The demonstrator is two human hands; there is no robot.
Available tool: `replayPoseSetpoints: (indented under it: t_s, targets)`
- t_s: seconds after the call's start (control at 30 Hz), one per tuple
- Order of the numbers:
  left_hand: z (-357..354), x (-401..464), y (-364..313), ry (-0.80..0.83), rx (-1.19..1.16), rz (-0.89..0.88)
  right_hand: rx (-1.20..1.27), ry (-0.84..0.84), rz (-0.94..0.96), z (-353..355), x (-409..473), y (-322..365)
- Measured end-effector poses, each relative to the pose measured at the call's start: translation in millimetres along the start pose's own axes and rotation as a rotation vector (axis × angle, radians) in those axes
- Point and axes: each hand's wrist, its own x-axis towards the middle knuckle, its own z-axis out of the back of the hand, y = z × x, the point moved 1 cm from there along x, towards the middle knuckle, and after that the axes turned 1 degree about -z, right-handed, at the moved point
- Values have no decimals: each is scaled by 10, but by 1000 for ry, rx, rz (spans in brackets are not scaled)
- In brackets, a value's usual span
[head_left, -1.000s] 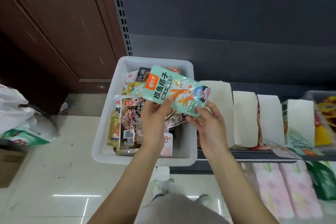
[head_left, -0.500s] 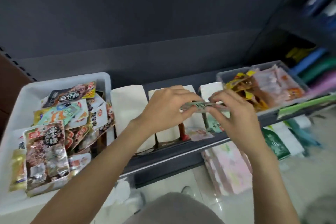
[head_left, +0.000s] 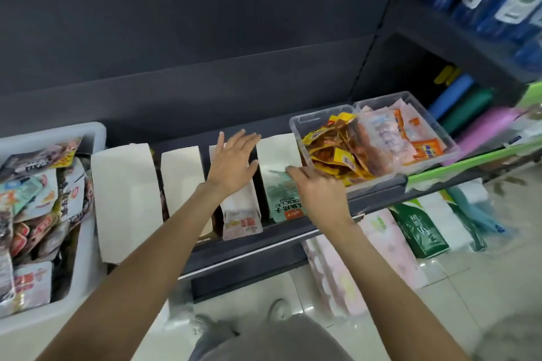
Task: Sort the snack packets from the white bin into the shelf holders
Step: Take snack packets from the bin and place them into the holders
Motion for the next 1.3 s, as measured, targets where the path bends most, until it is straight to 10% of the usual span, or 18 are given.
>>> replayPoseSetpoints:
  t_s: [0.37,0.77,0.97,1.3]
  targets:
    - [28,-34,-100,-52,22,-30,-151,237,275,-243,-227,-94]
    - [830,-775,-58,-450,-572,225,606,-43,-44,329,67,249]
    - [1184,-1838,849,-665,-493,371,779,178,135,218,295,1283]
    - [1104,-2700,3207,-370,-275,615,652,303,332,-108,1066,3387]
